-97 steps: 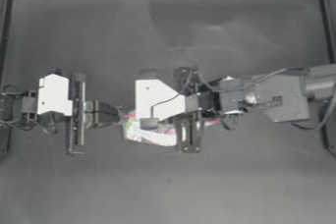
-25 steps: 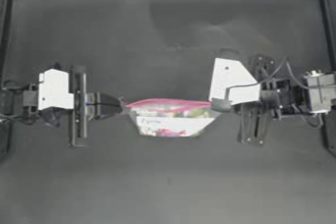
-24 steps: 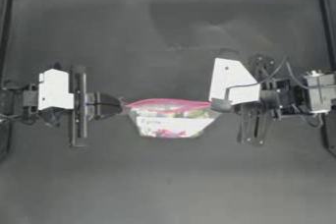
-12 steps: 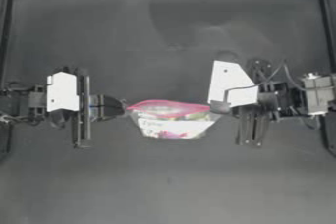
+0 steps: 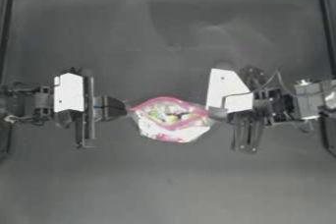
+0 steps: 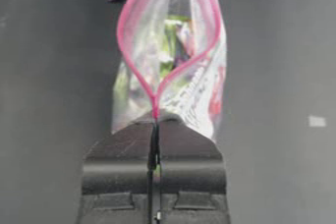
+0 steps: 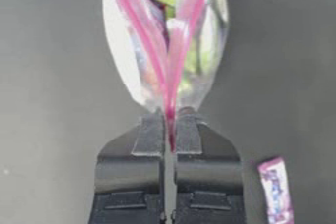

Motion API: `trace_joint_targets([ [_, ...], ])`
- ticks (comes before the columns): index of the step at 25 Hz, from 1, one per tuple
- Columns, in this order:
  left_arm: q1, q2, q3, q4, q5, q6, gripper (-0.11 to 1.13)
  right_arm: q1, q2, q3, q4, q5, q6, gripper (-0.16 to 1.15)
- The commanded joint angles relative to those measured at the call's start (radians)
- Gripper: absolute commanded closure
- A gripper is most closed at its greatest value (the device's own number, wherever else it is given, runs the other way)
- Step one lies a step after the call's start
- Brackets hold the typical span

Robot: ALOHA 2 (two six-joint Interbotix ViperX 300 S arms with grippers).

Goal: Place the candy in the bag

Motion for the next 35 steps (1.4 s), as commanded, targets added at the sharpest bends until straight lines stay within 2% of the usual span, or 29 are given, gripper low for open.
trace_joint_targets([
  [1, -0.003, 0.014, -0.031, 0.000, -0.008, -0.002, 0.98, 0.000, 0.005, -0.006, -0.006, -0.025, 0.002, 0.93],
  [9, -0.017, 0.063, -0.044, -0.002, -0.017, -0.002, 0.98, -0.012, 0.046, -0.005, -0.009, -0.051, -0.003, 0.93],
  [24, -0.046, 0.147, -0.046, -0.002, -0.120, -0.006, 0.98, -0.012, 0.103, 0.002, -0.012, -0.112, 0.005, 0.93],
  [35, -0.057, 0.195, -0.051, -0.002, -0.146, -0.008, 0.98, -0.020, 0.104, 0.008, -0.011, -0.112, 0.006, 0.93],
])
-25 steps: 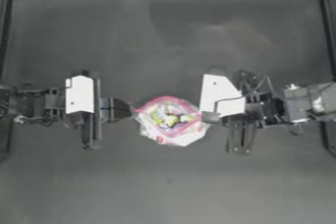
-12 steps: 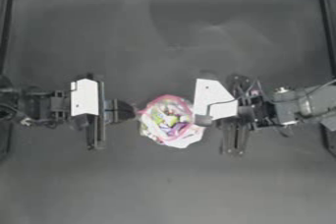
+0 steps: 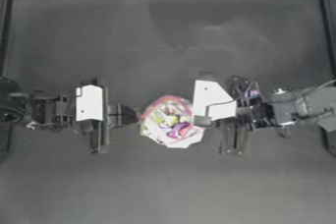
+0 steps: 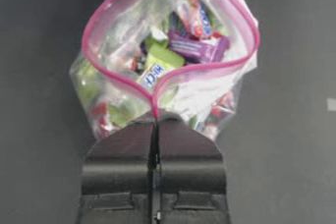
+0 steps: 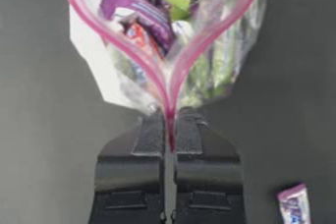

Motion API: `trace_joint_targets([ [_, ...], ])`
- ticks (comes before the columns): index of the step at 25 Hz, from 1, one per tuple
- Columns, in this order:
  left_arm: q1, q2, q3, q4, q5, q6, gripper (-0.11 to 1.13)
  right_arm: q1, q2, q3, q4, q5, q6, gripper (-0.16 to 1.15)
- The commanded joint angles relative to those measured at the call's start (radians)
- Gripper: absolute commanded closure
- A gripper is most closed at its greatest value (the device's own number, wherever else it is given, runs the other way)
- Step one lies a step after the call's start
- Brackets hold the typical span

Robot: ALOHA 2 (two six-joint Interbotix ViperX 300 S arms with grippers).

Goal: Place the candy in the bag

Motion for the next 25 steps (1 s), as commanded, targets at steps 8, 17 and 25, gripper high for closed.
trace_joint_targets([
  [8, -0.002, -0.012, -0.018, -0.002, -0.008, -0.002, 0.98, -0.002, -0.014, 0.000, 0.002, -0.018, 0.000, 0.93],
  [17, -0.002, -0.012, -0.018, -0.002, -0.008, 0.000, 0.98, -0.002, -0.015, 0.003, -0.012, -0.037, -0.009, 0.57],
  [25, -0.002, -0.012, -0.018, -0.002, -0.008, 0.000, 0.98, -0.002, -0.025, -0.020, 0.009, -0.041, -0.018, -0.06],
])
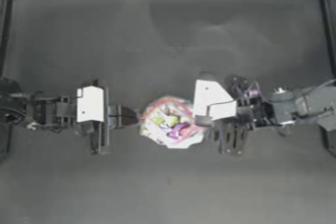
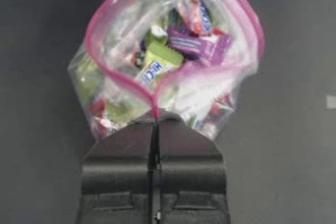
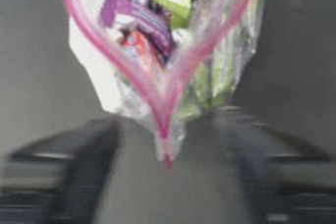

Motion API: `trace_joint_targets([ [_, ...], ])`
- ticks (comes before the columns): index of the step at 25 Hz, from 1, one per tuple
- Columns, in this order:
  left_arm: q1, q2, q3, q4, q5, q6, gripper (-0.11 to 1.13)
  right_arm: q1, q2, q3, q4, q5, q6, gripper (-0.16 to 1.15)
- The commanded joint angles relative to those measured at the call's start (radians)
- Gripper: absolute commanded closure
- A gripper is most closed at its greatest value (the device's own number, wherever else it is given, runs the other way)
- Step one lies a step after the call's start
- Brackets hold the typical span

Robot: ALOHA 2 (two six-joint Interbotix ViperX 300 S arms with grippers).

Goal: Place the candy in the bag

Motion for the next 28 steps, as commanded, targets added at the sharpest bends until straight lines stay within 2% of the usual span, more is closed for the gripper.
trace_joint_targets([
  [1, 0.000, -0.015, -0.018, -0.002, -0.006, 0.000, 0.98, -0.002, -0.028, -0.034, 0.008, -0.002, -0.006, -0.04],
  [9, -0.002, -0.015, -0.018, -0.002, -0.006, 0.000, 0.98, 0.008, -0.077, -0.072, 0.020, 0.043, -0.032, -0.03],
  [19, -0.002, -0.015, -0.018, -0.002, -0.006, 0.002, 0.98, 0.008, -0.175, -0.126, 0.107, 0.190, -0.155, -0.03],
  [28, -0.002, -0.015, -0.018, -0.002, -0.006, 0.003, 0.98, 0.008, -0.270, -0.083, 0.114, 0.232, -0.163, -0.03],
])
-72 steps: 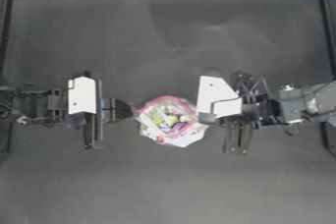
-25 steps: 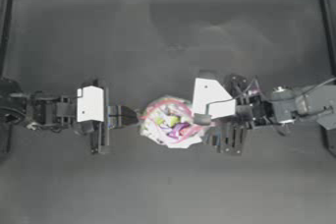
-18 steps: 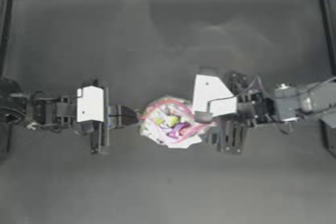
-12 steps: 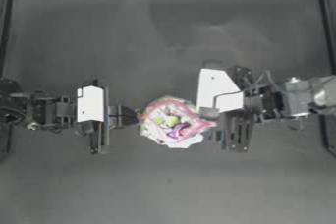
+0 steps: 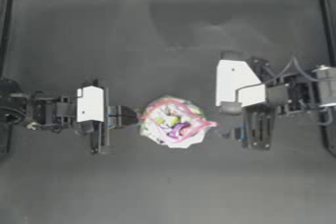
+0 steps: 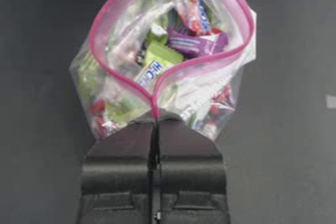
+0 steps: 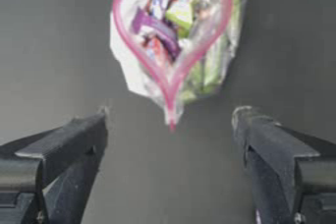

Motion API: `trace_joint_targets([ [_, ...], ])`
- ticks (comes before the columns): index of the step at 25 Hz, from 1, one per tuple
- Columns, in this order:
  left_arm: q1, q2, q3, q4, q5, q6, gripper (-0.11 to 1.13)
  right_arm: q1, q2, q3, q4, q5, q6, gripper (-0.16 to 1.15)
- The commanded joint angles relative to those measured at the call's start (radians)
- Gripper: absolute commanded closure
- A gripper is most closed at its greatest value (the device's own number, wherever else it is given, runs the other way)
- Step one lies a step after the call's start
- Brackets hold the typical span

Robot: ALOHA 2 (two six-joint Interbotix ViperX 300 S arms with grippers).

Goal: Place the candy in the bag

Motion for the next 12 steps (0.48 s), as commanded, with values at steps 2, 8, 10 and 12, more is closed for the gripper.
trace_joint_targets([
  [2, 0.000, -0.015, -0.018, -0.002, -0.006, 0.002, 0.98, 0.000, -0.077, 0.029, -0.003, -0.003, 0.005, -0.03],
  [8, 0.000, -0.017, -0.018, -0.002, -0.006, 0.002, 0.98, -0.003, -0.179, 0.115, -0.006, -0.043, 0.014, -0.03],
  [10, -0.002, -0.017, -0.018, -0.002, -0.006, 0.002, 0.98, -0.012, -0.218, 0.147, -0.006, -0.058, 0.023, -0.03],
  [12, 0.000, -0.018, -0.017, -0.002, -0.006, 0.002, 0.98, -0.028, -0.242, 0.173, -0.006, -0.060, 0.026, -0.03],
])
